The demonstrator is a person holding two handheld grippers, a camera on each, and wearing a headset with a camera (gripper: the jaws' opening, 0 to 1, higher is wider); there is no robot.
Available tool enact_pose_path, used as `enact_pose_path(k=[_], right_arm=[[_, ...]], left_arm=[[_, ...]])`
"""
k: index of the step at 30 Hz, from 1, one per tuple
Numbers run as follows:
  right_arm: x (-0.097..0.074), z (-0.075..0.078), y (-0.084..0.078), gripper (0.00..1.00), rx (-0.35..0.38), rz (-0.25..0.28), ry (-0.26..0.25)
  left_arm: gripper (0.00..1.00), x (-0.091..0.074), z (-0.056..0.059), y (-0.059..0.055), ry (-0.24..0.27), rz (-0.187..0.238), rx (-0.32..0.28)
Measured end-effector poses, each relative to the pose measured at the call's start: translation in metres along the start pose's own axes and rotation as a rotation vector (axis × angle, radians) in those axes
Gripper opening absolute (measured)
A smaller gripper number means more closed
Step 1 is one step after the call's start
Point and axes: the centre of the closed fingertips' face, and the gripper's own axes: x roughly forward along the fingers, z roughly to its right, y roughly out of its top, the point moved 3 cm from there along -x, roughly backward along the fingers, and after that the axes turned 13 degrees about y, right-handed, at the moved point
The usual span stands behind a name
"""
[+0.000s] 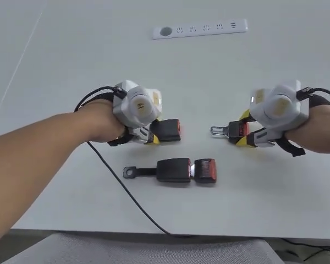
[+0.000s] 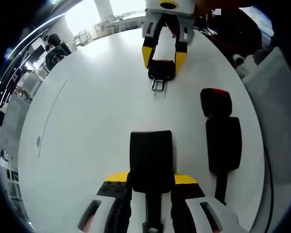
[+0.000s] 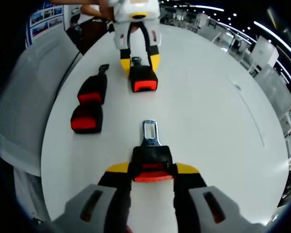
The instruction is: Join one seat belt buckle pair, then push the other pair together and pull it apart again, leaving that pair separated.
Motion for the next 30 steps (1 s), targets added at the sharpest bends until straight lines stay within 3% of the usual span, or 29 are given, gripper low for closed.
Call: enact_pose_path(k=[13, 30], right_arm=[[0.023, 0.002, 0.039, 0.32, -0.053, 0.011, -0.006], [0.035, 0.003, 0.062, 0.32, -0.088, 0.019, 0.001]], left_arm=[[0.31, 0.003, 0.0, -0.001, -0.015, -0.02, 0.016], [0.31, 0.005, -0.001, -0.002, -0.008, -0.016, 0.008]])
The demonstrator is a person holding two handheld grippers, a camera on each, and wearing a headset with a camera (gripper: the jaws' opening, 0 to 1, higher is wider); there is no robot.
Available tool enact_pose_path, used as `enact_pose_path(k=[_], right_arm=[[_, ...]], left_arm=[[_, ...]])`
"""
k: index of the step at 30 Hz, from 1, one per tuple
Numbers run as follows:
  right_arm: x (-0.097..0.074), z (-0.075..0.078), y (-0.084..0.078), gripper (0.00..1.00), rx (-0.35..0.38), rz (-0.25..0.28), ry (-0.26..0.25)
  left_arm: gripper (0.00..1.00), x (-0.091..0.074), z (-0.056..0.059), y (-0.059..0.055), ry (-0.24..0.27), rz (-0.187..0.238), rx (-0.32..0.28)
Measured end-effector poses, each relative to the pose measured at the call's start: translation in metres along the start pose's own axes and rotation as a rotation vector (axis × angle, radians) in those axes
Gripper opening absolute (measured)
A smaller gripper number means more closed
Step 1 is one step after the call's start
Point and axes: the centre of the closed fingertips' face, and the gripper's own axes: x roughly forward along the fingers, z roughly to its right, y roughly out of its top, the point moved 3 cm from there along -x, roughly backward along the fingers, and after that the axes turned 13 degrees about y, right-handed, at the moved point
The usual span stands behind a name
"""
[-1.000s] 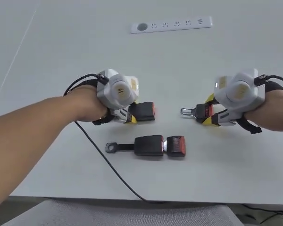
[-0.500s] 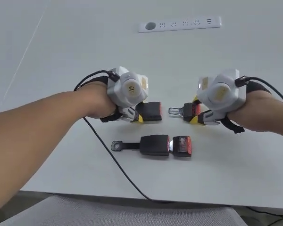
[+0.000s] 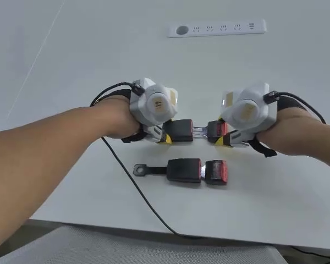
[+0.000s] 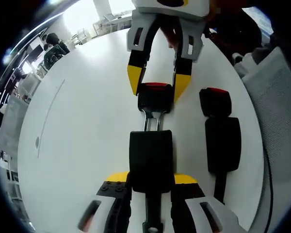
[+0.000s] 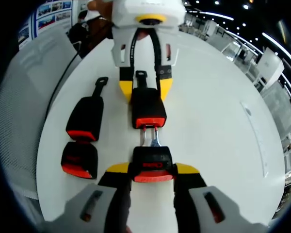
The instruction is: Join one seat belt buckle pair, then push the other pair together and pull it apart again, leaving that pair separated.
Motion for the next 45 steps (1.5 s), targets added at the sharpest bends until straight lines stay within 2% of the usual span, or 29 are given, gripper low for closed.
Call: enact_pose_path(k=[7, 15, 22, 27, 32, 45], right_arm=[[0.005, -0.001, 0.006, 0.32, -0.004, 0.013, 0.005], [0.005, 0.002, 0.003, 0.3, -0.003, 0.025, 0.036], [0.006, 0.003, 0.006, 0.29, -0.022, 0.007, 0.056], [0.008, 0.003, 0.008, 0.29, -0.019, 0.007, 0.045], [0.014, 0.003, 0.017, 0.29, -0.01, 0.017, 0.048], [0.016, 0.004, 0.015, 0.3, -0.013, 0.02, 0.052]], left_arm=[[0.31, 0.003, -0.001, -0.002, -0.007, -0.002, 0.003], [0.31, 0.004, -0.002, -0.002, -0.023, 0.032, 0.013], [0.31, 0.005, -0.002, -0.001, -0.038, 0.033, 0.032], [0.31, 0.005, -0.002, -0.001, -0.041, 0.025, 0.035], [0.31, 0.004, -0.001, 0.0, -0.045, 0.027, 0.044], [0.31, 0.004, -0.001, 0.0, -0.044, 0.033, 0.044]])
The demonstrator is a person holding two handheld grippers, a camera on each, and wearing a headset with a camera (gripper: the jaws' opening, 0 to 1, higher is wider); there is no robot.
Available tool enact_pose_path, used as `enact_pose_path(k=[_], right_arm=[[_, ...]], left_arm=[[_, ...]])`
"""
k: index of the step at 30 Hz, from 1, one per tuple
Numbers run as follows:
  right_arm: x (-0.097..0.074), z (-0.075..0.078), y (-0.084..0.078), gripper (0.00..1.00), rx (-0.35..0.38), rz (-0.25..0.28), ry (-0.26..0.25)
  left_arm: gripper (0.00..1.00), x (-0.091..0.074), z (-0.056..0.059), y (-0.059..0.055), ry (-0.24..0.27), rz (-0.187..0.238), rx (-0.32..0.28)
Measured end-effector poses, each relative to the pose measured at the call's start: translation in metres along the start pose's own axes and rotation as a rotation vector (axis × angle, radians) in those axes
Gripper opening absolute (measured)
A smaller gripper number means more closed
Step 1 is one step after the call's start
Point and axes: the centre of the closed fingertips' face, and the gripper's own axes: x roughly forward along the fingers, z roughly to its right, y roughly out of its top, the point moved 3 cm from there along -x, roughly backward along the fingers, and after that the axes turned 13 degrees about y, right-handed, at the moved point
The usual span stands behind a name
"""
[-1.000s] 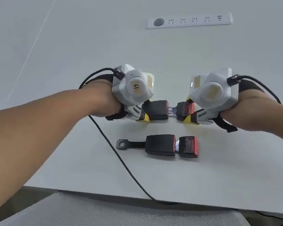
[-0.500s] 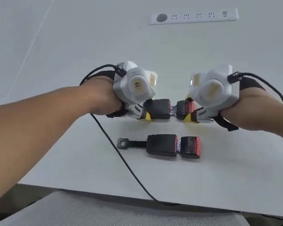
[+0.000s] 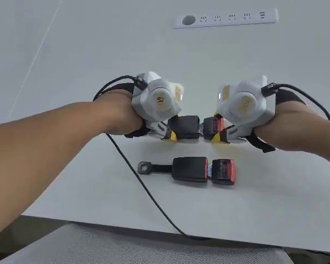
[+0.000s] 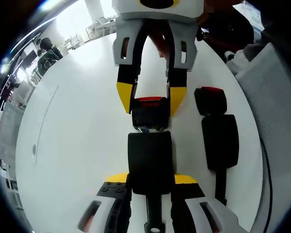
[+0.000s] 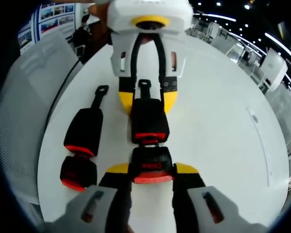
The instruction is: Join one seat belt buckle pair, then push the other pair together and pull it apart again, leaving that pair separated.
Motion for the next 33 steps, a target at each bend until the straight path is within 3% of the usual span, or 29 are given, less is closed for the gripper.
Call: enact_pose_path(k=[18, 28, 33], right_arm=[[-0.006, -0.002, -0.005, 0.31, 0.001, -0.009, -0.005], [-0.01, -0.002, -0.011, 0.32, -0.003, -0.004, 0.001], [-0.019, -0.002, -0.025, 0.32, 0.011, 0.005, 0.005]], left_arm=[[0.31, -0.004, 0.003, 0.003, -0.009, -0.004, -0.006], [0.32, -0.006, 0.003, 0.004, -0.012, 0.016, -0.015], [0.32, -0.006, 0.003, 0.004, -0.011, 0.014, -0.015]])
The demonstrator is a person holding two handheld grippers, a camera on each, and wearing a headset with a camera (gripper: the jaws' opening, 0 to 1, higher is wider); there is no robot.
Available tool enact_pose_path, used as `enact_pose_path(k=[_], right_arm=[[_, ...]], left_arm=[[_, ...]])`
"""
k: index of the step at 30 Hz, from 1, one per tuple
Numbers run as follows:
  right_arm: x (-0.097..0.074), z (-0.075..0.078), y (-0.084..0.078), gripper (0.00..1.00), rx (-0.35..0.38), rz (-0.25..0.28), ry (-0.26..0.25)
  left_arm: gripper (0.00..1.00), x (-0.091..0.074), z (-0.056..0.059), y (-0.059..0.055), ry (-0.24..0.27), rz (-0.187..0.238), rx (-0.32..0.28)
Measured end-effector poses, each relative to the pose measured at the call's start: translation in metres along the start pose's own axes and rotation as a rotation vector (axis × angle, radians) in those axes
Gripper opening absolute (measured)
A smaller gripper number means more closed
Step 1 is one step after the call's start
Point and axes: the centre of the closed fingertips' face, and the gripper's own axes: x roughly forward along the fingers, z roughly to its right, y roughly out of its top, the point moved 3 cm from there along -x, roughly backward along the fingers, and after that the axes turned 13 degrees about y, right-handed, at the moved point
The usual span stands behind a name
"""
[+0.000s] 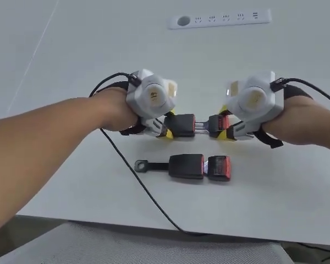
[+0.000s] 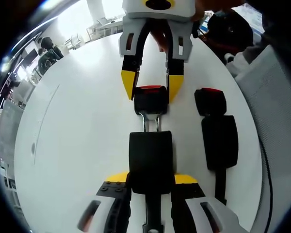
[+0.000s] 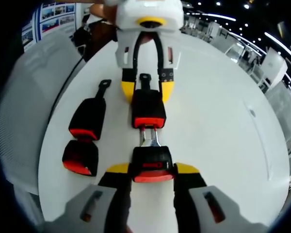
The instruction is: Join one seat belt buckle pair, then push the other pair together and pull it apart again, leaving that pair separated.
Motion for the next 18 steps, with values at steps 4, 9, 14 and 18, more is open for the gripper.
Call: enact_pose_path(k=[4, 9, 14, 18], right_arm=[[-0.01, -0.002, -0.018, 0.32, 0.015, -0.015, -0.004], [-0.025, -0.007, -0.04, 0.33, 0.039, -0.03, -0.018], [-0.037, -0.015, -0.06, 0.33, 0.046, -0.055, -0.022], [-0.05, -0.019, -0.079, 0.33, 0.05, -0.087, -0.034]], left_arm=[[0.32, 0.0, 0.0, 0.0, -0.003, -0.006, 0.001], [0.32, 0.001, -0.001, 0.0, -0.002, -0.007, 0.001], [0.32, 0.001, -0.001, 0.001, -0.002, -0.011, 0.001], [0.32, 0.001, -0.001, 0.001, -0.001, -0.017, 0.0]])
